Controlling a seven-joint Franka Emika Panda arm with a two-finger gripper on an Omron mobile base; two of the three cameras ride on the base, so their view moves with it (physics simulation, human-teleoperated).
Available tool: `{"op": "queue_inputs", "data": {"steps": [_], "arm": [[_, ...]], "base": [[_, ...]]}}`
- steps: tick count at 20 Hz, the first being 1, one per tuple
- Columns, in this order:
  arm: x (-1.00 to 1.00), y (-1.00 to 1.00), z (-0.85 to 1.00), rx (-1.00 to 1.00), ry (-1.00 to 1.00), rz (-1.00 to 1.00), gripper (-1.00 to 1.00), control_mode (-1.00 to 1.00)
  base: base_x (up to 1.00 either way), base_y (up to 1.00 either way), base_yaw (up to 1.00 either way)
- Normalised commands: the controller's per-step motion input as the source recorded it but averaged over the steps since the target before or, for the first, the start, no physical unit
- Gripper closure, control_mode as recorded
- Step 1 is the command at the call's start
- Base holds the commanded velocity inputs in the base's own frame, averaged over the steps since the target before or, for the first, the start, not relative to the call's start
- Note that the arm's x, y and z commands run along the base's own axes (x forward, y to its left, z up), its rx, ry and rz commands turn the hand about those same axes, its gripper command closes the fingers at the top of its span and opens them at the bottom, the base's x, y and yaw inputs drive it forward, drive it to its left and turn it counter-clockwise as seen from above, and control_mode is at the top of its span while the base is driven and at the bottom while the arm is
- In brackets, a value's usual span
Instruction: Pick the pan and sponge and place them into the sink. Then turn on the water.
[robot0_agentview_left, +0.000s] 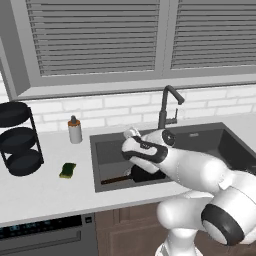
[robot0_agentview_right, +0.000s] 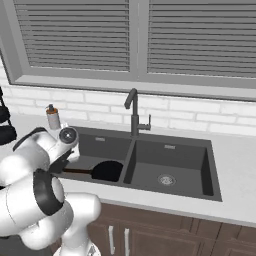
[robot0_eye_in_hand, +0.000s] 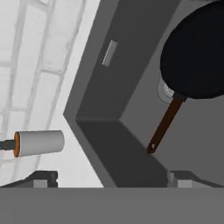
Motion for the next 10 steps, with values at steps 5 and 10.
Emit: {"op": "queue_inputs", "data": {"steps": [5, 10], "arm": [[-0.41, 0.00, 1.00, 0.00, -0.06, 0.21, -1.00, -1.00], [-0.41, 0.11, 0.97, -0.09, 0.00, 0.32, -1.00, -1.00]], "base": [[0.00, 0.00, 0.00], [0.00, 0.00, 0.00]]}}
